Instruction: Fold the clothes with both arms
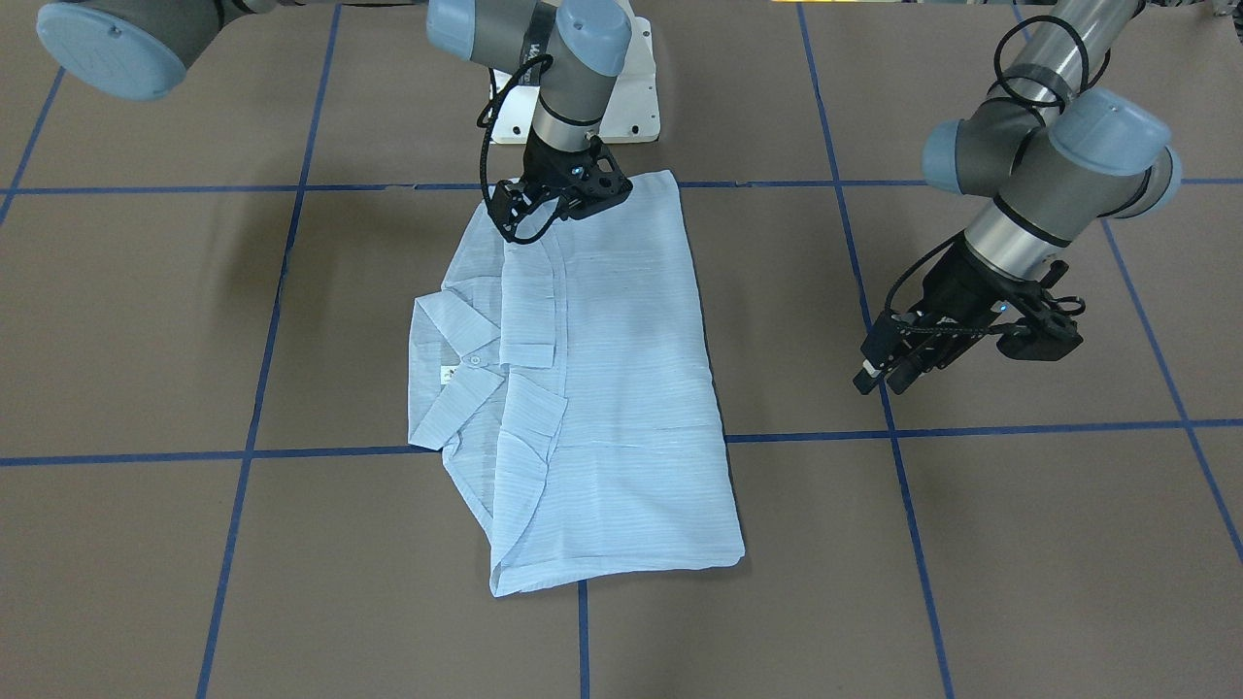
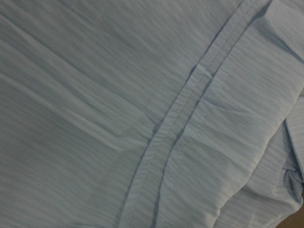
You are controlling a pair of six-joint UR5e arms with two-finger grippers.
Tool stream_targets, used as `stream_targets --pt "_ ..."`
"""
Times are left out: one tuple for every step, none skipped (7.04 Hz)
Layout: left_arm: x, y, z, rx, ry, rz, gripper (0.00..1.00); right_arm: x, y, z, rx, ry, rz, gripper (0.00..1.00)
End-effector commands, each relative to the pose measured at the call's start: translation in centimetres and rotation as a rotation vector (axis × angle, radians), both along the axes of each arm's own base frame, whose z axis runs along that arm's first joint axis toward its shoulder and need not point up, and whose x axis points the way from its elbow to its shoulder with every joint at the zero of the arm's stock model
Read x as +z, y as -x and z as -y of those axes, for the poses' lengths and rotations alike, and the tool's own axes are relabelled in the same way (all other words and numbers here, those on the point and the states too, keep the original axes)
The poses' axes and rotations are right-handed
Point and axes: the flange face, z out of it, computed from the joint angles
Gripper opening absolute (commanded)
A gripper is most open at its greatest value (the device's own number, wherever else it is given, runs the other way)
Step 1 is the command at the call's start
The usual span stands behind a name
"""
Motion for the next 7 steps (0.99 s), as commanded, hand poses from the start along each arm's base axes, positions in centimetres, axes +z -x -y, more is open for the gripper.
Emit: stream_targets --pt "0.2 0.0 -0.1 0.000 0.005 0.001 0.59 0.6 0.9 -1.1 -0.023 -0.005 -0.033 1.00" --pt "0.2 0.1 -0.1 -0.002 0.005 0.001 0.60 0.7 1.4 -1.5 -0.030 -0.004 -0.041 1.00" --pt "0.1 0.2 -0.1 -0.002 0.003 -0.001 0.60 1.2 1.4 -1.6 -0.031 -0.002 -0.049 1.00" --pt "0.0 0.4 -0.4 -0.002 0.000 -0.003 0.60 1.6 1.4 -1.6 -0.031 0.000 -0.057 1.00" --pt "0.0 0.6 -0.7 -0.002 0.000 -0.004 0.60 2.2 1.3 -1.6 -0.031 0.006 -0.082 1.00" --pt "0.2 0.5 -0.7 0.000 0.001 -0.002 0.60 2.3 1.1 -1.7 -0.031 0.008 -0.091 1.00" --pt "0.2 0.5 -0.7 0.000 0.001 -0.002 0.60 3.4 0.6 -1.7 -0.031 0.011 -0.106 1.00"
